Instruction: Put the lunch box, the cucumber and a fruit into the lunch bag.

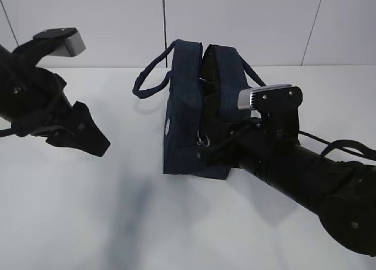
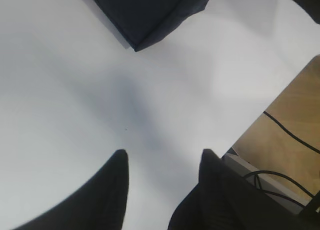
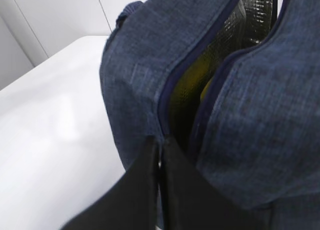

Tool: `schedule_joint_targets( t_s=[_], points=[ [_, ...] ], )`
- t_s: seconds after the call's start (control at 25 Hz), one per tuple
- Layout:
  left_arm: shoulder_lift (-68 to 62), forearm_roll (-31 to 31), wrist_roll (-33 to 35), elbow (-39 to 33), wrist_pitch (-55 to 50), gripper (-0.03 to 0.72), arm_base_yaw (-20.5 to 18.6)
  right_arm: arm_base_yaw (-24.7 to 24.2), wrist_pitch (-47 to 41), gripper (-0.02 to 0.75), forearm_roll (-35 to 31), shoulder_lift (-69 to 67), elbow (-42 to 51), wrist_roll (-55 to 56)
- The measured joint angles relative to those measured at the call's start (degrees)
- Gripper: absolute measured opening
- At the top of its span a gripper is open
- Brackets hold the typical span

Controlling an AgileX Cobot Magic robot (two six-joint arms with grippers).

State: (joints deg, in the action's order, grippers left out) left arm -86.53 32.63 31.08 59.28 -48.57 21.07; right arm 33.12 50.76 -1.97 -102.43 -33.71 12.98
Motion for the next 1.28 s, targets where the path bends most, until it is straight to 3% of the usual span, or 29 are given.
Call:
schedule_joint_targets(
  t_s=[0.44, 0.92, 1.04, 1.28],
  points=[
    [-3.7, 2.8, 3.5, 0.0, 3.0, 0.319, 3.5, 0.0, -0.6, 0.0, 0.1, 2.0, 0.0, -1.3],
    [-4.2, 2.5, 3.5, 0.0, 4.7, 0.319, 4.0, 0.0, -16.0, 0.01, 0.1, 2.0, 0.0, -1.5],
    [-4.2, 2.5, 3.5, 0.0, 5.3, 0.319, 4.0, 0.0, -18.1, 0.087, 0.5, 2.0, 0.0, -1.3],
    [-4.2, 2.5, 3.5, 0.0, 6.5, 0.319, 4.0, 0.0, -19.3, 0.352, 2.0, 2.0, 0.0, -0.5]
  ],
)
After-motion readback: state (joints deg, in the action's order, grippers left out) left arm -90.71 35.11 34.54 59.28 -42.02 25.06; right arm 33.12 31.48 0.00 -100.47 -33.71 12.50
